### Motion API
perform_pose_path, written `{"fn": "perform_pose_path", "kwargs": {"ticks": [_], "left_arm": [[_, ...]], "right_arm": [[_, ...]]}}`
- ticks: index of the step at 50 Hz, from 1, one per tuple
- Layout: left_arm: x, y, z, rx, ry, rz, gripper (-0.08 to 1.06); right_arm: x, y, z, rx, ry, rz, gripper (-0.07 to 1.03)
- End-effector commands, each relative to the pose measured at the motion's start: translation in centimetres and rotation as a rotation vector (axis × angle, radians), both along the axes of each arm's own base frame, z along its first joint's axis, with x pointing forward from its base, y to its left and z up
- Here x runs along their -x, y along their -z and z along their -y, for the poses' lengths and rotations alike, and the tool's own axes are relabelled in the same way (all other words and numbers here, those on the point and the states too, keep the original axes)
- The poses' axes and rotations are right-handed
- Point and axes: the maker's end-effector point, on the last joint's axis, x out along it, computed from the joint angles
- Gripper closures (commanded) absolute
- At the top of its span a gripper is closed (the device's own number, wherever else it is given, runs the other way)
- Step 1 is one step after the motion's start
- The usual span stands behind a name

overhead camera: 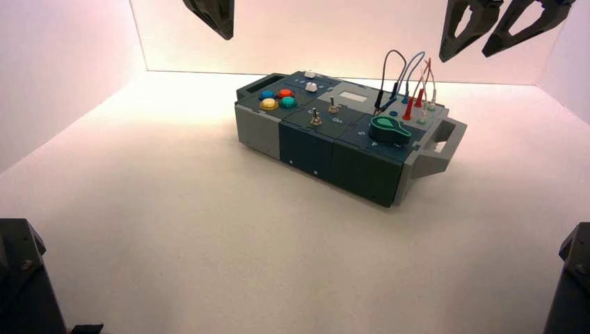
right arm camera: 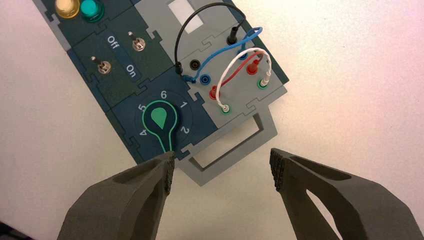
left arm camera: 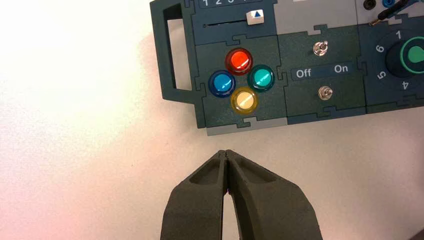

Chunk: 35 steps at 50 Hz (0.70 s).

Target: Close right gripper.

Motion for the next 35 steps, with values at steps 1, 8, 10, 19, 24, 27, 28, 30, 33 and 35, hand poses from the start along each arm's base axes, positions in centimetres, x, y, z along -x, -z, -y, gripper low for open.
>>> {"fn": "perform_pose_path", "kwargs": {"ticks": [1,8,10,19,24,27,28,30,33,35], "left_arm": [[-0.12,-1.64,0.26,0.018,0.009,0.043,1.01],[-0.14,-1.6,0.29,0.02,0.008,0.042,1.01],[-0.12,-1.58,0.26,0.018,0.009,0.042,1.01],[-0.05,-1.48,0.23,0.017,0.009,0.039,1.01],[-0.15,-1.53,0.27,0.018,0.009,0.042,1.01],[-0.08,-1.43,0.24,0.016,0.009,0.039,1.01],[-0.16,-1.42,0.28,0.017,0.007,0.038,1.01],[-0.16,-1.42,0.28,0.016,0.009,0.039,1.01],[-0.16,-1.48,0.28,0.017,0.007,0.04,1.01],[-0.16,-1.42,0.28,0.016,0.009,0.039,1.01]], "right_arm": [[-0.48,-0.74,-0.2,-0.011,0.003,0.025,-0.03],[-0.42,-0.67,-0.19,-0.01,0.003,0.022,-0.03],[-0.44,-0.68,-0.19,-0.011,0.003,0.024,-0.03],[-0.42,-0.63,-0.19,-0.01,0.003,0.021,-0.03],[-0.42,-0.59,-0.19,-0.01,0.003,0.02,-0.03],[-0.43,-0.55,-0.19,-0.009,0.003,0.018,-0.03],[-0.45,-0.56,-0.19,-0.01,0.003,0.02,-0.03],[-0.45,-0.48,-0.23,-0.009,0.001,0.017,-0.03],[-0.5,-0.5,-0.21,-0.009,0.003,0.017,-0.03],[-0.5,-0.5,-0.21,-0.009,0.003,0.017,-0.03]]}}
